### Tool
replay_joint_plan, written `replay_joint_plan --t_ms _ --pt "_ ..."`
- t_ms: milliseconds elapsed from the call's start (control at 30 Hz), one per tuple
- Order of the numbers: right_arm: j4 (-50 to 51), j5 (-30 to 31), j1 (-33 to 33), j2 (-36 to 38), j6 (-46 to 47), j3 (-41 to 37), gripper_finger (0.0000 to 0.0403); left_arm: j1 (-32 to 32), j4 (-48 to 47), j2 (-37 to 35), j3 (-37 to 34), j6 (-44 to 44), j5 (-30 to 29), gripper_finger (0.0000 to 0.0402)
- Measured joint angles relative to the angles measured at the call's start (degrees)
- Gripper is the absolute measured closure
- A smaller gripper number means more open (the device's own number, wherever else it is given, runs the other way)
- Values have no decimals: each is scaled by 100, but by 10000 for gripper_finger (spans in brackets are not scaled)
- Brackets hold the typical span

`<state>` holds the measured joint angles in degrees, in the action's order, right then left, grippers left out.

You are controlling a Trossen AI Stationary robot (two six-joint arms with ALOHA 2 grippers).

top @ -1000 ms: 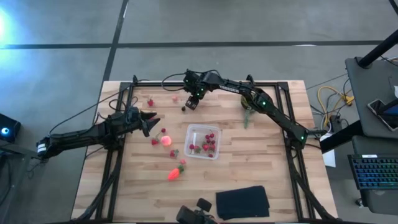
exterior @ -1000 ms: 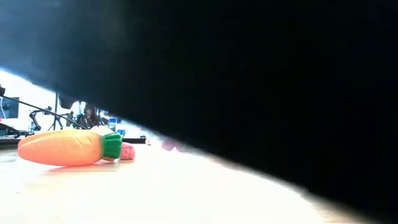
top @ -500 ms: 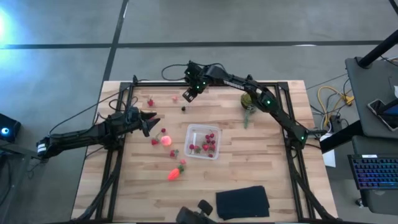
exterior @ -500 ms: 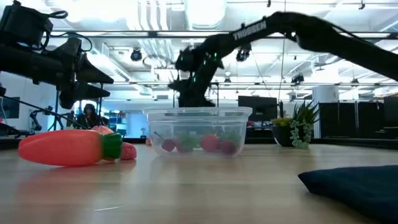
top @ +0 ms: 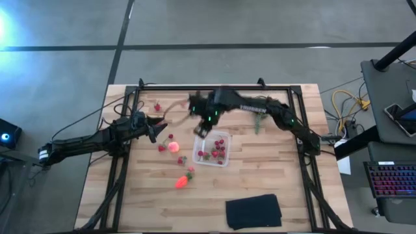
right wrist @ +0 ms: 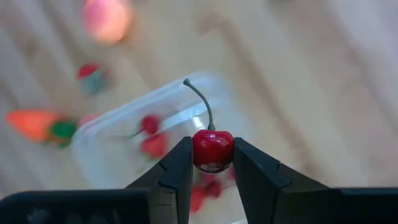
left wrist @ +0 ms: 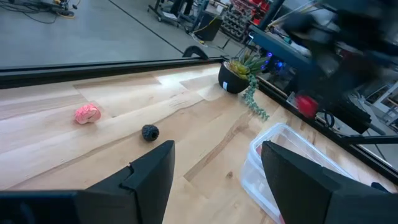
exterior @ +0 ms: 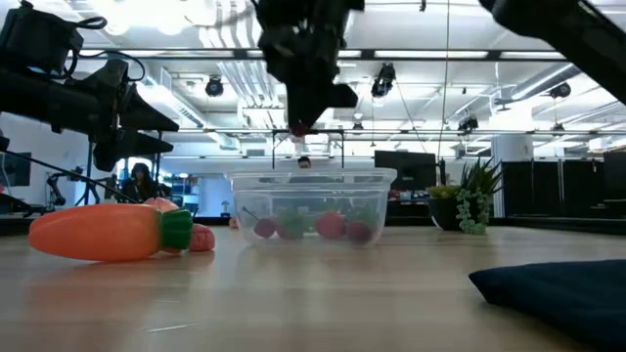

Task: Pick and placing Produce into tupperware
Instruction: Put the red cherry into the transparent bin, then put the blackberry into the transparent bin

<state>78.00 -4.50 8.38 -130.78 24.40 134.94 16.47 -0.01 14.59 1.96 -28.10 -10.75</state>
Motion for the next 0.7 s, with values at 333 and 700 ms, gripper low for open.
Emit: replay_joint_plan --t_ms 333,700 --pt "180 10 -734 -621 1235 -26 303 2 0 0 0 0 1 175" --pt "652 622 -634 -1003 1193 4 222 2 -2 0 0 1 0 175"
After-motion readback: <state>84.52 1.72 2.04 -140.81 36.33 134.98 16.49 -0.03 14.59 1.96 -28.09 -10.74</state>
